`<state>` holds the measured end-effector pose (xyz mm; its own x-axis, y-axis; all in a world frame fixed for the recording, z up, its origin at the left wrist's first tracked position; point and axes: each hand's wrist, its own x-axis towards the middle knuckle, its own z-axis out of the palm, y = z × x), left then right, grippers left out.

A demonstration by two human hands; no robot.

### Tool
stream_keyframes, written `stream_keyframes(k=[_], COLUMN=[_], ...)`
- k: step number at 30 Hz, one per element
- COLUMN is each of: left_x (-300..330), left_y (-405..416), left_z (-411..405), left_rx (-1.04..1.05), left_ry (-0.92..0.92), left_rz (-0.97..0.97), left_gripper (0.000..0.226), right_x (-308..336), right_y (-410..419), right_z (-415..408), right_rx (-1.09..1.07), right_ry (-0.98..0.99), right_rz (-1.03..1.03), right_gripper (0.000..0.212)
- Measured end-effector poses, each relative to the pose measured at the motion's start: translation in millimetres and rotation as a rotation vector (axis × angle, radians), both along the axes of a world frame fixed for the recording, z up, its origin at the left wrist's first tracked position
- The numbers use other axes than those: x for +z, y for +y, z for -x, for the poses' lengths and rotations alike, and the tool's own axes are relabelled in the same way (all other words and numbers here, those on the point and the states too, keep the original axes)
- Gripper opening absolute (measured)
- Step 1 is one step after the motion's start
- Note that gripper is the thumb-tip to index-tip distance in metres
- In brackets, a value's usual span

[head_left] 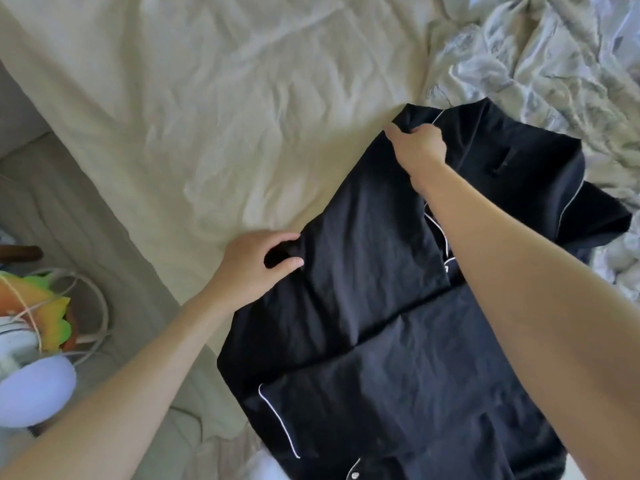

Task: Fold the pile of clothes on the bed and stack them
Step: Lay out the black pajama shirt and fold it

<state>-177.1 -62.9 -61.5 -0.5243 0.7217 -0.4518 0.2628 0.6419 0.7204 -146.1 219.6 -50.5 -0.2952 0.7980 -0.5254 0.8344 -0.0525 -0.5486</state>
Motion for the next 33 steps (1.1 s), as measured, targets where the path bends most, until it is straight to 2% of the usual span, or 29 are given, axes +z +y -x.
stream_keyframes(k=[2,5,7,9,10,12,13,16,18,24,28,33], left_x=[-4,-7,-8,-7,-6,-5,-4,2,3,-9,-20,-17], left_y=[1,1,2,5,7,8,7,-8,-26,-99,-146,-200], left_z=[0,2,5,8,9,9,7,-3,-16,-67,-103,-159], left_rx=[0.027,0.170,0.208,0.206,0.211,0.247,0.281,0.400,0.429,0.356,0.343,0.394], left_ry=[0.029,-0.035,-0.071,-0.085,-0.088,-0.077,-0.068,-0.072,-0.068,-0.330,-0.378,-0.379], left_rz=[0.044,0.085,0.102,0.152,0.173,0.153,0.124,0.047,0.053,0.226,0.357,0.457], left_gripper=[0.024,0.003,0.004,0.016,0.018,0.012,0.009,0.014,0.019,0.023,0.023,0.018], right_x=[4,8,7,3,3,7,9,15,16,13,10,16], right_y=[7,15,16,14,11,-2,-14,-62,-100,-211,-266,-294], right_z=[5,3,-4,-9,-12,-26,-35,-76,-115,-234,-299,-365], right_rx=[-0.162,-0.441,-0.487,-0.334,-0.184,0.088,0.153,0.202,0.278,0.409,0.459,0.444], right_ry=[0.072,0.275,0.336,0.246,0.154,0.037,0.045,0.095,0.049,-0.132,-0.212,-0.216], right_rz=[0.132,0.348,0.410,0.299,0.161,-0.109,-0.161,-0.241,-0.305,-0.363,-0.379,-0.392], right_gripper=[0.016,0.002,0.007,0.008,0.014,0.033,0.041,0.049,0.049,0.044,0.045,0.046])
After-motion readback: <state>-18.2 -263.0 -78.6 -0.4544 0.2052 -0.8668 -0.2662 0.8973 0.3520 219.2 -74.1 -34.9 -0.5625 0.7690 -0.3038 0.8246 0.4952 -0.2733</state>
